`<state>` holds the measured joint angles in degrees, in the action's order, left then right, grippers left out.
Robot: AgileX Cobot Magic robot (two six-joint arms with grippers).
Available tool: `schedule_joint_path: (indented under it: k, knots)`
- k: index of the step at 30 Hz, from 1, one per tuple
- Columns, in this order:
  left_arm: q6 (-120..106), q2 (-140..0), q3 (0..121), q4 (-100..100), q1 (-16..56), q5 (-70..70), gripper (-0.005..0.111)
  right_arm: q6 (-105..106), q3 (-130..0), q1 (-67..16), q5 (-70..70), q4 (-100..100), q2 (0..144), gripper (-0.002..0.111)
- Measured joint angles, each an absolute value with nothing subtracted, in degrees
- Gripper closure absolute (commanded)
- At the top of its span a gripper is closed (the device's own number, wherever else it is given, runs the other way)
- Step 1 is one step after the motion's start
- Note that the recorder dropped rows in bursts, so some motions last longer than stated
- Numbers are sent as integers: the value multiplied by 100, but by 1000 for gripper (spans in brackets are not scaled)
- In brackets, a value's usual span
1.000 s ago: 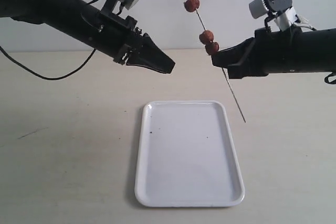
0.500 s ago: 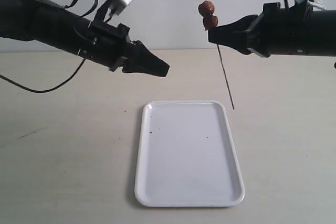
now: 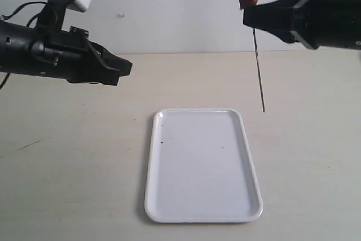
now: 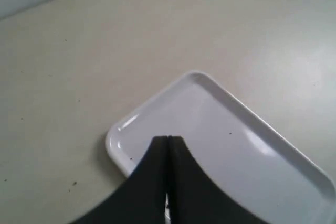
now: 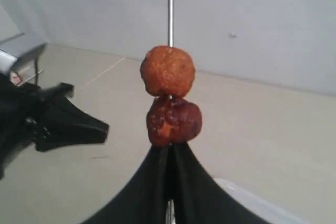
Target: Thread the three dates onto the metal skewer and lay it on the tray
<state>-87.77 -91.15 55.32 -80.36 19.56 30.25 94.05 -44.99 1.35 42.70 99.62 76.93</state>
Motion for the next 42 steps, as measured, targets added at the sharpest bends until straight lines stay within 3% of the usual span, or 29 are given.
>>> schedule_joint_path:
  k: [6, 15, 21, 42]
  knots:
    - [-9224, -8493, 5208, -8561, 1956, 2915, 107, 8998, -3666, -82, 3760, 9962, 7276, 108]
    - [-9259, -7687, 4949, -8666, 1956, 2938, 107, 7616, -3177, -2177, 1368, 9962, 7147, 108]
    - [-9259, -7353, 4862, -8677, 1956, 3002, 107, 6907, -3177, -2861, 563, 9962, 7809, 108]
    - [-9259, -7084, 4821, -8677, 1956, 3555, 107, 6266, -4256, -2988, 367, 10009, 10566, 108]
